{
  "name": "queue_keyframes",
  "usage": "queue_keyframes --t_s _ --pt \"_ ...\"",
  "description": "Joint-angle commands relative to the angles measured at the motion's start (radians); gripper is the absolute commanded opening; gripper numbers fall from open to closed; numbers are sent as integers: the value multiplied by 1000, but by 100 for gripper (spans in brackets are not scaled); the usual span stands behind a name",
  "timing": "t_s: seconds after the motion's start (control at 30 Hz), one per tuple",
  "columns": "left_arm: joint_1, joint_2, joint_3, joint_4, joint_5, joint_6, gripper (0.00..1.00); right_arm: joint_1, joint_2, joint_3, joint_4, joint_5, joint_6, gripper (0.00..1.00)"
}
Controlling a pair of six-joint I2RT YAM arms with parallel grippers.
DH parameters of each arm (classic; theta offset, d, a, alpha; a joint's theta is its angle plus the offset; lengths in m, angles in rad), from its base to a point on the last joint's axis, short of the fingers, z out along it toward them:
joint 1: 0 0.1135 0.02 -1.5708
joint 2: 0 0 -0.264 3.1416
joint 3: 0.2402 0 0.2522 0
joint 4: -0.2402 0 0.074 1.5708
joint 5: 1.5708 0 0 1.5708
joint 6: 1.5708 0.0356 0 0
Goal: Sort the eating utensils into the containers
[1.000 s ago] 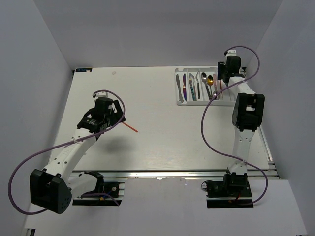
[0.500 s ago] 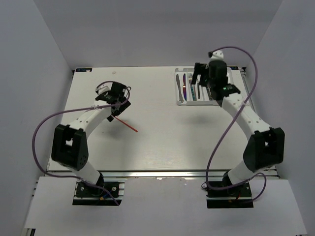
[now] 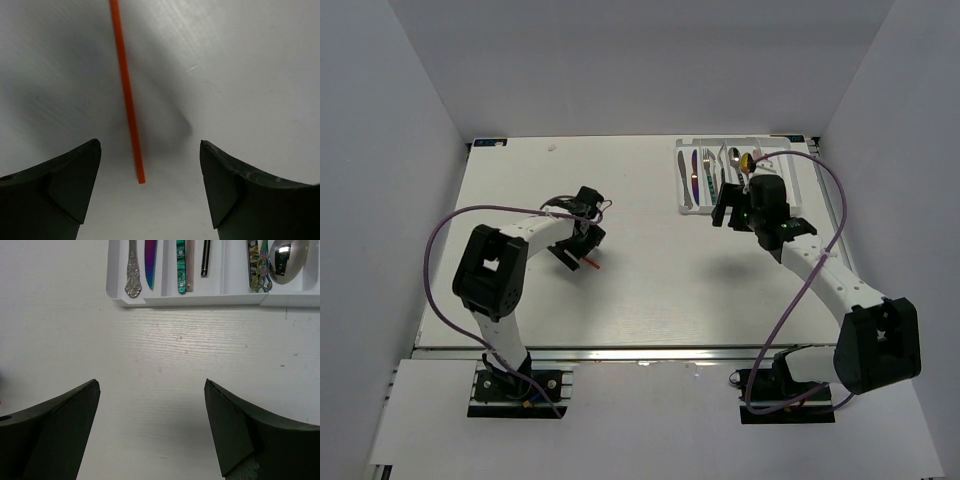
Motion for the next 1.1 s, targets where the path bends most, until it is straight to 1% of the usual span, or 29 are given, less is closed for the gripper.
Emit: queue_keyframes --t_s 0.0,0.07,0.1,0.17,0.2,0.27,0.3,0.37,0.5,0.63,0.73,0.8,0.83,0.87,0.93,0.97,1.03,1.07 --pt "-12 23 -50 -13 62 -61 88 2 -68 -22 33 -40 6 89" --pt "-16 23 -68 -7 70 -71 87 2 -80 -32 35 -52 9 89" --pt "-18 17 -76 -1 71 -74 80 2 -83 -33 35 -63 9 89" --pt "-18 14 -96 5 76 -79 72 2 -85 -36 33 -69 10 89" --pt "-18 14 -102 10 80 -78 64 2 -85 -38 35 -74 10 89" --pt "-18 23 -116 15 97 -76 60 2 -89 -44 38 -75 10 89" --pt "-16 28 -117 12 100 -76 54 2 -91 -47 46 -78 12 89" --pt "-18 45 -120 4 111 -74 48 2 -92 -56 50 -79 10 89" --pt "-18 74 -105 -25 111 -61 39 2 -95 -68 58 -88 12 89" --pt "-18 104 -82 -88 107 -42 32 2 -111 -96 84 -101 15 89" --pt "-18 124 -88 -97 122 -32 25 2 -120 -116 107 -111 21 89" --pt "-18 140 -96 -102 128 -21 16 2 -122 -119 116 -117 23 89" --pt "-18 144 -102 -90 145 -15 10 2 -122 -119 121 -117 24 89" --pt "-18 147 -111 -84 157 -2 0 2 -122 -121 130 -158 24 89" --pt "-18 149 -134 -45 185 21 0 2 -119 -131 142 -190 23 89" --pt "-21 143 -139 -41 185 46 0 0 -120 -139 185 -245 21 89" --pt "-30 92 -151 -10 170 74 0 2 -120 -162 239 -337 26 89" --pt "-33 68 -156 -1 138 87 0 2 -119 -185 266 -377 41 89"
